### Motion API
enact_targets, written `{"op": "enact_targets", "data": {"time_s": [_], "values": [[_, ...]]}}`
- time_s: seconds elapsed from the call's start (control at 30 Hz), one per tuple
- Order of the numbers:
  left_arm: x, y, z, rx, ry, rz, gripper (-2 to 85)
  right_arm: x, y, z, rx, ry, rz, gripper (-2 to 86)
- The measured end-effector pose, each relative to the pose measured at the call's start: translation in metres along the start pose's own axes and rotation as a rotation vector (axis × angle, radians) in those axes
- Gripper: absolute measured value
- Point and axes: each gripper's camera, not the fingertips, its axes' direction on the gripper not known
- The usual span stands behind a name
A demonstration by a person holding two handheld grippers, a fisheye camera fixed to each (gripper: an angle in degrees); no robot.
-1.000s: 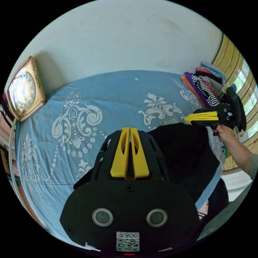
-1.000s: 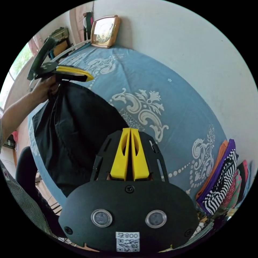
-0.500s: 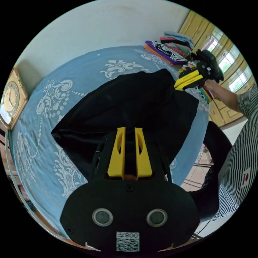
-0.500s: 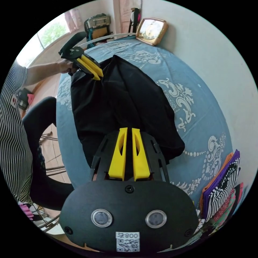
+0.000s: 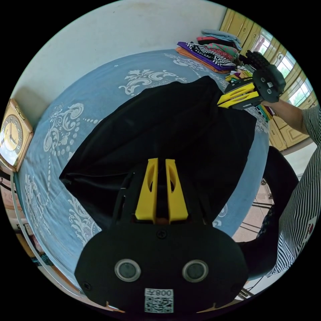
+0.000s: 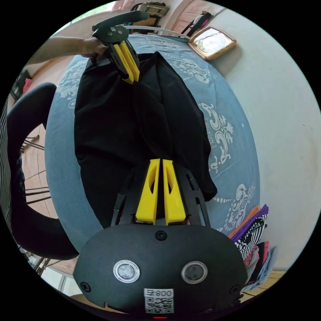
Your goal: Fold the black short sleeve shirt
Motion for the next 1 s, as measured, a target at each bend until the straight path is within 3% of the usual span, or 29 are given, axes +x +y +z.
{"op": "enact_targets", "data": {"time_s": [0.27, 0.53, 1.0], "values": [[-0.008, -0.002, -0.024, 0.063, 0.018, -0.025, 1.1, 0.003, -0.005, -0.014, 0.044, 0.021, 0.076, -0.5], [-0.031, -0.007, -0.047, 0.093, 0.104, -0.046, 1.0, 0.034, -0.004, -0.021, 0.117, -0.116, 0.198, -0.3], [-0.054, 0.0, -0.068, 0.084, 0.158, -0.071, 1.0, -0.015, -0.01, 0.002, 0.075, -0.047, -0.028, 5.5]]}}
